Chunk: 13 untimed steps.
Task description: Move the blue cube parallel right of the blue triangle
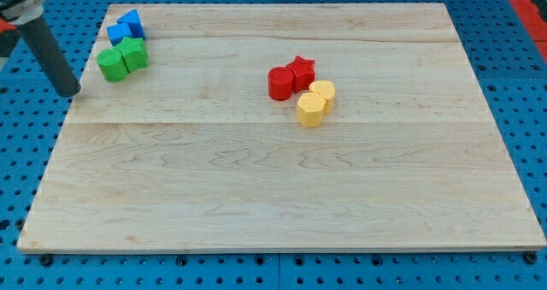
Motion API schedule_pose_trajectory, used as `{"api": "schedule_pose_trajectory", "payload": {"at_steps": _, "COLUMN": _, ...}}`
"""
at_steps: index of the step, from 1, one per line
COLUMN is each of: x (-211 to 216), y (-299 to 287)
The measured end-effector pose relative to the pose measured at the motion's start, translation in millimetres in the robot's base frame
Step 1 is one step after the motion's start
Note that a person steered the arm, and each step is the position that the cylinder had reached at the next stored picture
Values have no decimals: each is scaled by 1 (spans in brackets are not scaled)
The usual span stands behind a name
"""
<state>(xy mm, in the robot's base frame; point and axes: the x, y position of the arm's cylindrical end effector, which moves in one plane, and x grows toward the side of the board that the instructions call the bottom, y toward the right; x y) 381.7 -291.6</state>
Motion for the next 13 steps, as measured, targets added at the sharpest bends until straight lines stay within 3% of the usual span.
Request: {"api": "schedule_pose_trajectory", "payload": {"at_steps": 13, "x": -59, "y": 4}}
